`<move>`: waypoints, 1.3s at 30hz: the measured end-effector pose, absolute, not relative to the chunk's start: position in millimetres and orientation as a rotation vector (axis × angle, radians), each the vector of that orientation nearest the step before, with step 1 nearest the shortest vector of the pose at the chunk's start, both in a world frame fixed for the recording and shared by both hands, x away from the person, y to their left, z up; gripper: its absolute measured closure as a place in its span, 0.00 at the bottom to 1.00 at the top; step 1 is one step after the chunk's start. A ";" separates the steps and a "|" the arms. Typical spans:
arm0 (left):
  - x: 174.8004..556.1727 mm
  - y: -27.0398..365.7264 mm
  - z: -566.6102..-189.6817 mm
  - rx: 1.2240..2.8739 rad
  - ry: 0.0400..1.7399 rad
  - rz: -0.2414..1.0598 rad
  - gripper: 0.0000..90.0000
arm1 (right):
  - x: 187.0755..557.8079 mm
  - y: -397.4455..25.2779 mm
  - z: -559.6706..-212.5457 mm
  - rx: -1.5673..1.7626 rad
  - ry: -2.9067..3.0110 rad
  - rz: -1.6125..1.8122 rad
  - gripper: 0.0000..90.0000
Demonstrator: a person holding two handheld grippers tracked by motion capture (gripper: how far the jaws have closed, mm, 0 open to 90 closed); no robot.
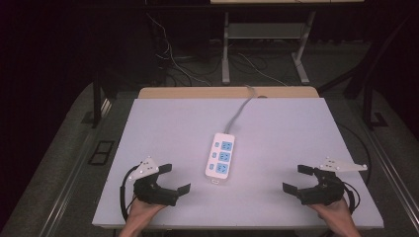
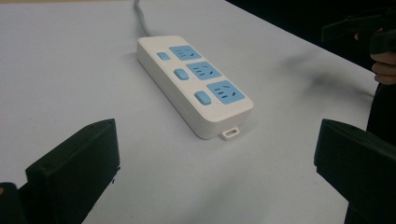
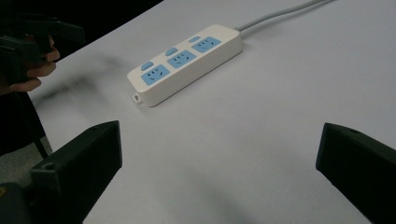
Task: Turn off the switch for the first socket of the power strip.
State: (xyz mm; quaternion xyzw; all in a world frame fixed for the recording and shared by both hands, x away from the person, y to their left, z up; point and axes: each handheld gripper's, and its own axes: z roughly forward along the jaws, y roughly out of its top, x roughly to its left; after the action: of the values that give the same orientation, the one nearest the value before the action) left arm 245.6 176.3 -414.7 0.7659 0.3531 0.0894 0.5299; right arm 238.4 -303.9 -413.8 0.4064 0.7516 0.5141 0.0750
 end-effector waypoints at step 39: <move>255.0 160.6 -400.1 1.970 0.803 0.154 0.00 | 237.0 -305.4 -413.5 1.224 2.263 1.519 0.00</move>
State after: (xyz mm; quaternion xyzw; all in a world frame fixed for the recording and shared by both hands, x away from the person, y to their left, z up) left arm 255.0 160.6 -400.1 0.8087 0.3296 0.0632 0.4831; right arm 237.0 -305.4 -413.5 0.4085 0.7552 0.5069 0.0769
